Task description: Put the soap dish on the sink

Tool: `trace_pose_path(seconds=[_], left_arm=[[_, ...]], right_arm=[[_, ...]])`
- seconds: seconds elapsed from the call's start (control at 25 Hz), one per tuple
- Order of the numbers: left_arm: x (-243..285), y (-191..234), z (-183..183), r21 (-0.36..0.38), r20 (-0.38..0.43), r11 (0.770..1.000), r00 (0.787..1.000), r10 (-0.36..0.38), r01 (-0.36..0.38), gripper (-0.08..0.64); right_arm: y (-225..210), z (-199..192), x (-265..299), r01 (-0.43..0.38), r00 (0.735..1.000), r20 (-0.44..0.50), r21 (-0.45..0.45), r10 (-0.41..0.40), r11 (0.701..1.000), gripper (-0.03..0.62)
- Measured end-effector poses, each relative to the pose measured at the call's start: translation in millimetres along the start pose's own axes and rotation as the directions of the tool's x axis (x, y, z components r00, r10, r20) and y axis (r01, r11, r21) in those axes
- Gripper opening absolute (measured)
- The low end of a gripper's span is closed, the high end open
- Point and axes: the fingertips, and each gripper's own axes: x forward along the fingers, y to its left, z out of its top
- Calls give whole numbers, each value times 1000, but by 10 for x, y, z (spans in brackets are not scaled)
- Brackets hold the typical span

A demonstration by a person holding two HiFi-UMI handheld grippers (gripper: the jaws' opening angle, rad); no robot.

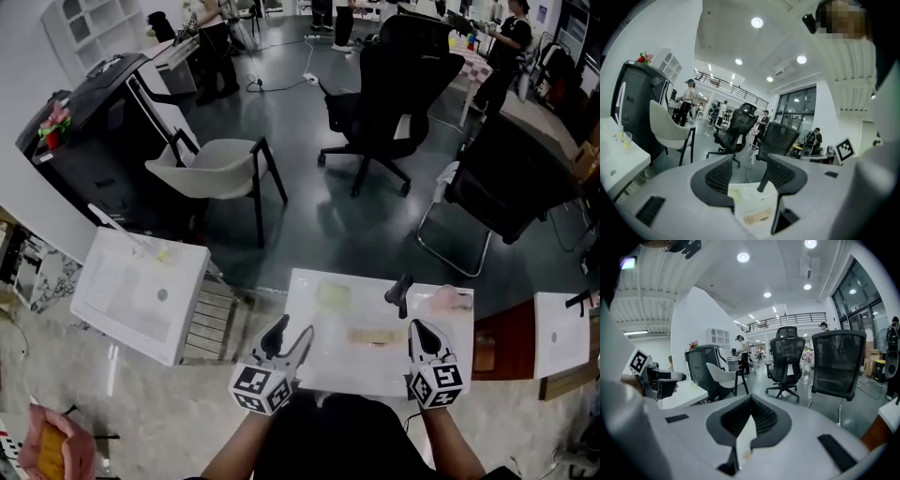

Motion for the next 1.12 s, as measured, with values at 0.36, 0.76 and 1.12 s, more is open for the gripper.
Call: trace_pose_path(seconds=[0.36,0.76,1.12], left_arm=[[42,-310,72,13,108,1000,994,-5,4,101],[268,-363,55,78,66,997,998,18,-23,28],[305,-391,99,59,64,998,998,9,-13,28]], right_arm=[[-210,50,22,-23,999,42,-35,25,999,-2],[-400,187,-125,29,996,85,-38,-26,999,-2],[-348,248,-207,28,994,103,-59,-22,998,-3]])
